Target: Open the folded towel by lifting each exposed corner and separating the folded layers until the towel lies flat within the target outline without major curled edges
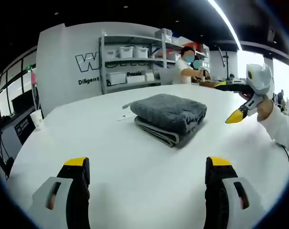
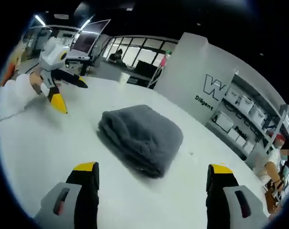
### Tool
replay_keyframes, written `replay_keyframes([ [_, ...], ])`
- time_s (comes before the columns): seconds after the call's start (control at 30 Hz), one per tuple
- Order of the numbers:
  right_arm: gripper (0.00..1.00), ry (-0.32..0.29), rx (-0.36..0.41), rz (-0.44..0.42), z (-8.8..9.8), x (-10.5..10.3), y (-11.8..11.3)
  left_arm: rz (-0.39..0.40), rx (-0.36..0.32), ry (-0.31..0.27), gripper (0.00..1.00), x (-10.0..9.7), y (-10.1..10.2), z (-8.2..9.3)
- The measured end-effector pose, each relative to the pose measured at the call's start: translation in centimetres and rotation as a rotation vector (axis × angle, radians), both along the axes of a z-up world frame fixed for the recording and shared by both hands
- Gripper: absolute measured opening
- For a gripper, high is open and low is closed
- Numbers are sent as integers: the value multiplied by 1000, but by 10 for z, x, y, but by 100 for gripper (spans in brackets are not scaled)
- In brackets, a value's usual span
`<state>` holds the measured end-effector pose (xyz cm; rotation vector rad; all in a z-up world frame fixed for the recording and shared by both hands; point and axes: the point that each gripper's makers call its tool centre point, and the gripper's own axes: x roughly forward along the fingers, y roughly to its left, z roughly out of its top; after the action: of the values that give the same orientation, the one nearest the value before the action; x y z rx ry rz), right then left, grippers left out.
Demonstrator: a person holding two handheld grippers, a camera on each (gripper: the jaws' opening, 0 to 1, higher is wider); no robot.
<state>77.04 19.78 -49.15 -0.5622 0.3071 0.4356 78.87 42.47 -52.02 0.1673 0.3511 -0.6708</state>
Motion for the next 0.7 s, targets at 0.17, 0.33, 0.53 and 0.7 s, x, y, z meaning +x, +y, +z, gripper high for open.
replay_keyframes([
  [0.17,92,-8,-24,48,-1,14,33,-2,-4,-2,100,1,0,1],
  [0.33,89,-14,-28,81,-3,23,54,0,-11,-3,100,0,1,2],
  [0.53,85,-7,-42,109,-10,35,73,-1,-18,-6,100,1,2,4],
  [0.7,79,-7,-59,139,-17,42,87,0,-24,-5,100,2,2,5],
])
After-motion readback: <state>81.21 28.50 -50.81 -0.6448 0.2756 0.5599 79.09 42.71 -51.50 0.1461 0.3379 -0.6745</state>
